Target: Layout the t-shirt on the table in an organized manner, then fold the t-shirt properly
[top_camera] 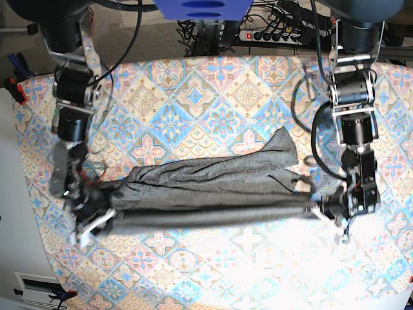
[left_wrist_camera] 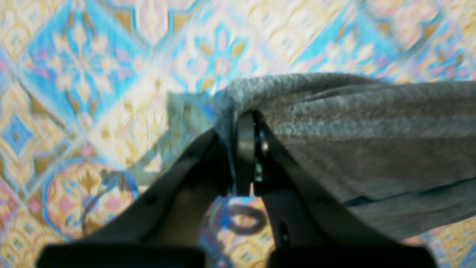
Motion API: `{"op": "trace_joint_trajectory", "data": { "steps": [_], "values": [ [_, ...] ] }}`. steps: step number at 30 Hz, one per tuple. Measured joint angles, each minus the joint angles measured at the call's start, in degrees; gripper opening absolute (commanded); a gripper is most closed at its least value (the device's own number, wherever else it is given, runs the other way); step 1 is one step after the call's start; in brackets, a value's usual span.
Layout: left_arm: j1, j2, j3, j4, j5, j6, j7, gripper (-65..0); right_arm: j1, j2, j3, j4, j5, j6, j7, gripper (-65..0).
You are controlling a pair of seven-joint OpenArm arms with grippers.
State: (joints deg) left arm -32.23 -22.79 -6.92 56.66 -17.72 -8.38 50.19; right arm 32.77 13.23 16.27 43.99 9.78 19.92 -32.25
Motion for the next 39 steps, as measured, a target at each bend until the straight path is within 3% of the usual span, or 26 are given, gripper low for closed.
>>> {"op": "trace_joint_trajectory", "data": {
  "steps": [3,6,12,14,18,22,28,32,39],
  "values": [
    [1.51,0.11,0.00,0.00,0.20,0.15,0.17,-48.9,-1.01,0.17,-2.43,-0.37,-0.83,-0.28,1.62,-31.4],
    [1.79,0.07,0.00,0.00,0.20,0.17,0.15,-48.4,0.20,0.26,-3.06,0.13,-0.17,-0.22,4.09,-31.4],
    [2.19,0.04,-0.28,1.68,0.09,0.17,0.37,-48.3,-1.73,0.31,-3.06,6.36,-0.72,-0.44,2.60,-31.2],
    [4.24,-0.07,-0.39,7.02,-0.20,0.15,0.07,-48.2,-5.03,0.42,-3.08,12.44,-0.09,-0.35,4.44,-31.2],
    [10.38,-0.07,-0.50,21.94,-0.20,0.37,0.17,-48.2,-14.38,0.24,-3.17,26.18,-0.26,0.00,2.84,-31.2],
    [14.45,0.15,-0.44,31.19,-0.42,-0.02,0.35,-48.2,-19.23,0.28,-2.99,33.35,-0.11,-0.24,3.52,-31.2],
    [19.69,0.07,-0.48,34.23,-0.22,0.15,0.33,-48.2,-23.54,0.22,3.48,33.75,-0.04,-0.74,3.30,-31.2],
    [21.49,0.11,-0.85,34.32,-0.26,0.13,0.33,-48.2,-26.16,0.20,3.91,33.73,0.00,-0.70,3.17,-31.2],
    [23.69,4.22,-7.65,34.40,-0.20,0.39,0.35,-48.2,-29.88,-3.67,3.61,34.07,0.07,-0.42,3.43,-31.2]
  ]
}}
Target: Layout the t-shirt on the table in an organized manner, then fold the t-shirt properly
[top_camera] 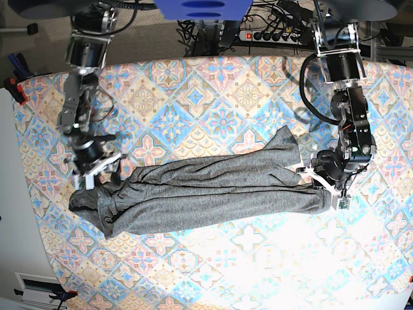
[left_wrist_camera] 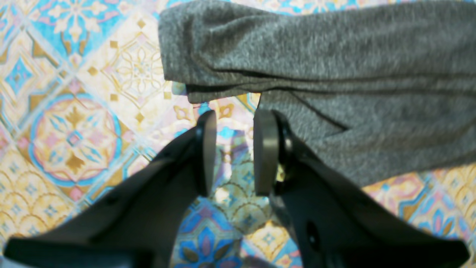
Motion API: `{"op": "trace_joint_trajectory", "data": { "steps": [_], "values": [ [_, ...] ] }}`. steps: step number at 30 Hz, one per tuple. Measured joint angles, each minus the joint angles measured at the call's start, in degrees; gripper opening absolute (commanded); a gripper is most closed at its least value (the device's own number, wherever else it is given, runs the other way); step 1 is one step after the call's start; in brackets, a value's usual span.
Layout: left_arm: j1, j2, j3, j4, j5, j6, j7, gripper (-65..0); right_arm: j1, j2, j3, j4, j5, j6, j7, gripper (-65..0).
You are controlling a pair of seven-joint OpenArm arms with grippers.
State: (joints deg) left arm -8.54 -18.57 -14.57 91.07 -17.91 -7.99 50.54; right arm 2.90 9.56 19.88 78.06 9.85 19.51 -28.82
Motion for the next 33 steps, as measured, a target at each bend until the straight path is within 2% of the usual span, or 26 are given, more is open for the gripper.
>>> {"op": "trace_joint_trajectory", "data": {
  "steps": [5,12,16,17,20,33],
  "values": [
    [0.63,0.02,0.02,0.00,0.00,0.02,0.04,-48.2,-1.66,-2.86,-0.15,-0.02,0.00,0.20,-0.15,-31.2],
    [1.73,0.17,0.04,0.00,-0.02,0.02,0.02,-48.3,-0.94,-2.93,-7.17,-0.87,0.24,0.44,0.76,-31.2],
    [1.62,0.15,0.02,0.00,-0.02,0.00,0.04,-48.5,-0.70,-2.73,-7.10,-6.23,-0.02,0.04,1.46,-31.2],
    [1.66,0.15,0.04,0.00,-0.02,0.00,0.04,-48.5,-0.96,-2.58,-7.02,-7.48,1.11,0.55,3.52,-31.2],
    [1.75,0.28,0.02,0.00,-0.02,0.00,0.04,-48.6,-0.09,-2.60,-6.80,-10.58,1.31,0.68,5.01,-31.2],
    [2.45,0.31,0.02,0.02,-0.04,-0.02,0.02,-48.7,0.11,-2.60,-6.75,-11.43,1.73,1.03,5.44,-31.4]
  ]
}}
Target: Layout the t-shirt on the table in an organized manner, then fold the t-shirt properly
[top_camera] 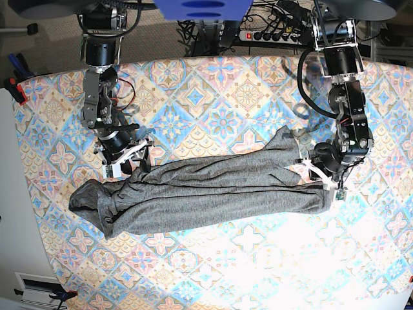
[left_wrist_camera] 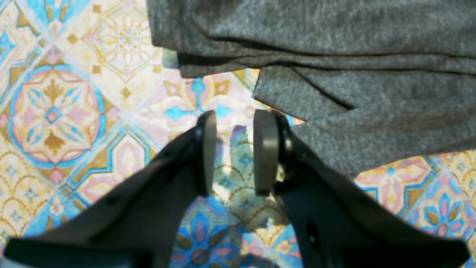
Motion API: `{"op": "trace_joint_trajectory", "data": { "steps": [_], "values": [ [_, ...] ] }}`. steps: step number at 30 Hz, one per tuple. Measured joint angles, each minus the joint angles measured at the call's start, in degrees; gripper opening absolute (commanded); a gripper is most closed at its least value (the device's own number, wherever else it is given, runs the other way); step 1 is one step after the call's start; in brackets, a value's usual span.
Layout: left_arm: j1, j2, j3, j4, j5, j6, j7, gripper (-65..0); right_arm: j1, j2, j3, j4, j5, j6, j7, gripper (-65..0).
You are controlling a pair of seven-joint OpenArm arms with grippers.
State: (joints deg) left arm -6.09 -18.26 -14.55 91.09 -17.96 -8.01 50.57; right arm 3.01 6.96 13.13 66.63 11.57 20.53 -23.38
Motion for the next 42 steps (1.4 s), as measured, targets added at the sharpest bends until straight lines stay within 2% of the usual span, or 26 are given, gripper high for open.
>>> {"op": "trace_joint_trajectory", "data": {
  "steps": [3,6,13,18,24,28,32,35,38,40,42],
  "values": [
    [0.31,-0.02,0.00,0.00,0.02,0.02,-0.13,-48.8,1.36,0.02,0.00,-0.44,-0.02,-0.07,-0.72,-36.7],
    [2.05,0.04,0.02,2.14,0.04,0.02,0.07,-48.8,5.77,-0.02,-0.35,-1.46,-1.99,-0.96,-5.14,-46.9],
    [3.41,0.00,0.00,5.51,0.02,-0.28,0.00,-48.8,7.58,-0.09,-0.39,-1.40,-1.73,-1.14,-5.05,-64.5],
    [3.54,0.00,0.00,5.51,0.24,-0.22,0.00,-48.8,6.64,-0.13,-0.28,2.12,-2.03,-1.05,-8.31,-65.0],
    [3.56,0.00,0.07,5.51,0.22,-0.22,-0.02,-48.8,-1.11,-0.15,-0.04,15.85,-2.29,-1.03,-17.29,-65.0],
    [3.54,0.00,0.13,5.51,0.20,-0.22,0.00,-48.8,-4.87,-0.13,0.59,26.18,-1.70,-0.94,-19.30,-65.0],
    [3.54,-0.02,0.13,5.51,0.20,-0.22,0.00,-48.8,-9.20,-0.39,4.85,33.94,-1.92,-0.76,-23.54,-65.0],
    [3.89,0.00,0.17,5.51,0.17,-0.22,0.09,-48.8,-10.16,0.00,5.53,36.00,-2.21,-1.09,-24.26,-65.0],
    [4.22,0.00,0.17,5.53,0.04,-0.20,2.67,-48.8,-12.50,-0.52,5.16,36.74,-1.92,-0.94,-24.50,-65.0],
    [4.39,-0.02,0.15,5.57,0.04,-0.20,3.10,-48.8,-14.45,-1.92,8.52,36.92,-0.57,-0.92,-24.46,-65.0],
    [4.61,-0.04,0.15,5.62,0.07,-0.22,3.37,-48.8,-15.45,-1.86,12.70,37.70,-2.38,-3.21,-25.31,-65.0]
  ]
}}
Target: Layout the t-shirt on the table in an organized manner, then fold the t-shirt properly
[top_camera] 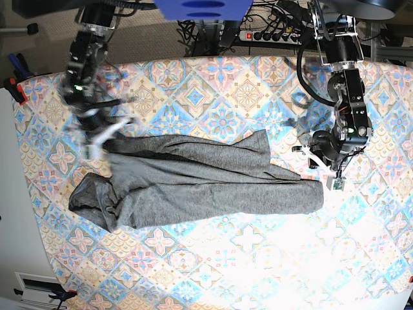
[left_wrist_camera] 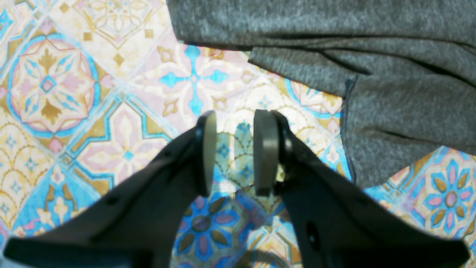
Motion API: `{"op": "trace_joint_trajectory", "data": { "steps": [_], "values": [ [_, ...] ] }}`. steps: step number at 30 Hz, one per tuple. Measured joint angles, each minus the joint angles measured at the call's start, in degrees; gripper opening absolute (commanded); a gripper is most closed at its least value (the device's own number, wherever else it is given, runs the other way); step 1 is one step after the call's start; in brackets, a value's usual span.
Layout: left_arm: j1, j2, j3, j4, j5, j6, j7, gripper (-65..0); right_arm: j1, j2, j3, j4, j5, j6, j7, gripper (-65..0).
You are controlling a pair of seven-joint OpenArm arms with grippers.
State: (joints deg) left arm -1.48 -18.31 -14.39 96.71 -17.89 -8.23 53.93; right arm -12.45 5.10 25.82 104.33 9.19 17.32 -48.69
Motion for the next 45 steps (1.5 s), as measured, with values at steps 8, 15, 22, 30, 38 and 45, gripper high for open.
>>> {"op": "trace_joint_trajectory", "data": {
  "steps": [8,15,22,30,38,45],
  "values": [
    [0.28,-0.22,0.07,0.07,0.04,-0.15,0.11,-48.8,-6.19,-5.14,6.54,3.26,0.57,0.13,-0.02,-65.0],
    [1.09,0.35,0.13,0.11,-0.24,-0.20,0.11,-48.8,-14.01,-7.41,12.44,3.89,1.03,1.27,0.28,-65.0],
    [1.01,0.52,0.20,0.13,-0.37,-0.37,0.13,-48.8,-15.32,-8.79,17.86,4.87,2.91,1.77,3.39,-65.0],
    [0.96,0.55,0.46,0.11,-0.66,-0.46,0.13,-48.8,-15.10,-9.68,14.19,5.03,2.89,1.44,4.96,-65.0],
    [1.27,0.20,0.13,-0.09,-0.02,-0.22,0.13,-48.9,-15.08,-8.96,26.27,4.90,2.36,-0.20,4.48,-65.0],
    [1.14,0.00,0.11,-0.09,0.11,-0.17,0.13,-48.9,-10.62,-13.94,34.60,3.76,2.29,0.66,3.93,-65.0]
  ]
}}
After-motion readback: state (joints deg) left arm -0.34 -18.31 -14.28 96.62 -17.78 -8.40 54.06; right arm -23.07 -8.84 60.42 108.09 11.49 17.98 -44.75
